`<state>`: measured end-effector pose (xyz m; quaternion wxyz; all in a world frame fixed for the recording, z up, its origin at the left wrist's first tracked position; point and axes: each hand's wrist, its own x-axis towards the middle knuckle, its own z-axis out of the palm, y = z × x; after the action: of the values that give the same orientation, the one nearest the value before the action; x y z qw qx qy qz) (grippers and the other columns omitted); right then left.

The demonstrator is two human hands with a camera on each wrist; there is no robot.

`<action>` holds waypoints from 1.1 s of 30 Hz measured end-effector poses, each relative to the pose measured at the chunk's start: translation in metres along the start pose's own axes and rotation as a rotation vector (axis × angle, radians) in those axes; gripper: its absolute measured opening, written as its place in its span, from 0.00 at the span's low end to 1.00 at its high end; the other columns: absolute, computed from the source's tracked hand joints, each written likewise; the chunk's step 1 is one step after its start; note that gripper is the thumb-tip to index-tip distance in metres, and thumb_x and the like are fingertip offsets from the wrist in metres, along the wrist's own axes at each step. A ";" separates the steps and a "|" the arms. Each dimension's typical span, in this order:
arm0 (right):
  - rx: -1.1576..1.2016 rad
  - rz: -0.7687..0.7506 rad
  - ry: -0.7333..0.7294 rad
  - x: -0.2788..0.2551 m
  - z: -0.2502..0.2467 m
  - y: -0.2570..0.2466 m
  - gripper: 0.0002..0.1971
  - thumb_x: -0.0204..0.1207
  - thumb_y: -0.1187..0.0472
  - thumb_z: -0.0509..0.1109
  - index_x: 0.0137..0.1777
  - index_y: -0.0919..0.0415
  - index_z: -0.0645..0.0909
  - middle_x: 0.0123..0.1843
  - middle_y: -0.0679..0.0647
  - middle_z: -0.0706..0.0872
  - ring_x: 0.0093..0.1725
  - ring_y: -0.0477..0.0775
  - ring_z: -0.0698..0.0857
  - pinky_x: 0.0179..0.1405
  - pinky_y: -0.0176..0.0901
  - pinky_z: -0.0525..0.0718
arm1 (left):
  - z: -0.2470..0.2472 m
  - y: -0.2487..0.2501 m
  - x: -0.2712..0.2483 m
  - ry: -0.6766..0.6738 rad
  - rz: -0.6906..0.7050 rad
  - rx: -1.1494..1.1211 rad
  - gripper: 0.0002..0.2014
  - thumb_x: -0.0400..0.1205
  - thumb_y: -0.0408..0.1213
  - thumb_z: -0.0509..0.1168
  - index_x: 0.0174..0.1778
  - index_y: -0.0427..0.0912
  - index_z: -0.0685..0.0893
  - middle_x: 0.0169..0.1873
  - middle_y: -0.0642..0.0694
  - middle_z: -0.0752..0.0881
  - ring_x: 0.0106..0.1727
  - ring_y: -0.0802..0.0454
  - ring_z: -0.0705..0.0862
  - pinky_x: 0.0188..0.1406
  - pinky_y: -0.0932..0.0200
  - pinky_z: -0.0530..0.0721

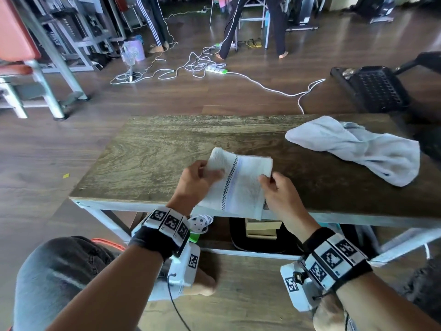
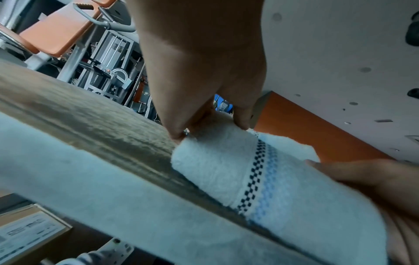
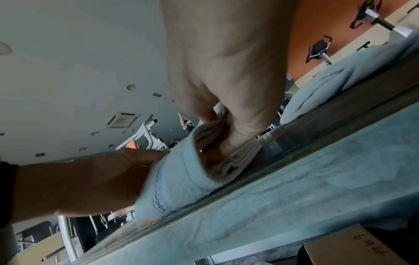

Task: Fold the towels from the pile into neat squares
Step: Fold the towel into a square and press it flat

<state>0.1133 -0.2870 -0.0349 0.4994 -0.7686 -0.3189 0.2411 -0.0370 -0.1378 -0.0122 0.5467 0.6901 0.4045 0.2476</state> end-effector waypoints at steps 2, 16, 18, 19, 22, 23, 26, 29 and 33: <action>0.008 -0.011 0.057 0.007 -0.001 0.002 0.12 0.87 0.49 0.62 0.58 0.59 0.76 0.53 0.61 0.88 0.50 0.60 0.88 0.43 0.51 0.84 | 0.005 0.006 0.015 0.025 -0.033 0.034 0.26 0.77 0.39 0.77 0.69 0.42 0.77 0.50 0.46 0.89 0.40 0.53 0.85 0.31 0.64 0.81; -0.403 -0.126 -0.170 0.016 -0.005 0.010 0.20 0.83 0.47 0.69 0.71 0.54 0.78 0.48 0.43 0.86 0.63 0.53 0.82 0.67 0.56 0.79 | 0.013 0.000 0.042 0.258 0.287 0.803 0.11 0.75 0.39 0.74 0.51 0.47 0.81 0.54 0.47 0.81 0.57 0.47 0.79 0.62 0.46 0.77; -0.408 -0.186 -0.163 0.015 -0.005 0.010 0.13 0.82 0.50 0.70 0.63 0.52 0.84 0.45 0.42 0.87 0.57 0.49 0.85 0.64 0.57 0.82 | 0.013 -0.005 0.036 0.143 0.311 0.779 0.07 0.78 0.46 0.70 0.46 0.48 0.85 0.45 0.53 0.86 0.45 0.56 0.85 0.62 0.44 0.81; -0.405 -0.208 -0.162 0.015 -0.005 0.010 0.10 0.81 0.52 0.71 0.60 0.52 0.86 0.46 0.43 0.88 0.54 0.47 0.87 0.61 0.55 0.83 | 0.013 -0.008 0.031 0.075 0.295 0.782 0.10 0.78 0.50 0.68 0.46 0.49 0.87 0.43 0.56 0.87 0.44 0.57 0.86 0.62 0.44 0.82; -0.395 -0.254 -0.177 0.014 -0.004 0.013 0.06 0.79 0.59 0.73 0.55 0.52 0.89 0.46 0.43 0.91 0.43 0.42 0.88 0.51 0.47 0.85 | 0.014 -0.013 0.016 -0.001 0.319 0.900 0.23 0.76 0.64 0.64 0.57 0.52 0.86 0.57 0.53 0.85 0.60 0.51 0.82 0.70 0.44 0.74; -0.393 -0.270 -0.177 0.014 -0.004 0.014 0.07 0.79 0.60 0.74 0.55 0.52 0.89 0.46 0.43 0.91 0.44 0.42 0.89 0.51 0.47 0.86 | 0.015 -0.014 0.011 -0.025 0.328 0.958 0.27 0.75 0.67 0.63 0.62 0.53 0.84 0.63 0.53 0.82 0.66 0.51 0.79 0.75 0.44 0.67; -0.389 -0.293 -0.183 0.010 -0.004 0.015 0.10 0.78 0.63 0.74 0.57 0.53 0.89 0.46 0.41 0.92 0.50 0.40 0.90 0.58 0.51 0.88 | 0.013 -0.019 0.000 -0.157 0.308 1.070 0.42 0.72 0.76 0.58 0.78 0.57 0.70 0.78 0.58 0.69 0.81 0.56 0.64 0.83 0.37 0.44; -0.389 -0.277 -0.227 0.007 -0.004 0.014 0.13 0.78 0.65 0.74 0.60 0.53 0.88 0.49 0.41 0.92 0.55 0.40 0.89 0.65 0.56 0.84 | 0.012 -0.022 -0.006 -0.200 0.313 1.064 0.39 0.76 0.71 0.59 0.82 0.60 0.63 0.84 0.59 0.60 0.86 0.56 0.51 0.82 0.35 0.36; -0.412 -0.266 -0.276 0.002 -0.007 0.014 0.17 0.80 0.64 0.71 0.67 0.51 0.86 0.55 0.39 0.92 0.48 0.37 0.88 0.65 0.55 0.84 | 0.015 -0.022 -0.014 -0.168 0.409 0.962 0.26 0.83 0.60 0.60 0.79 0.60 0.71 0.83 0.57 0.64 0.86 0.53 0.56 0.81 0.35 0.40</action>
<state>0.1226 -0.2936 -0.0450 0.3116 -0.7652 -0.5243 0.2061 -0.0393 -0.1562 -0.0361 0.1394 0.9452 0.2844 0.0793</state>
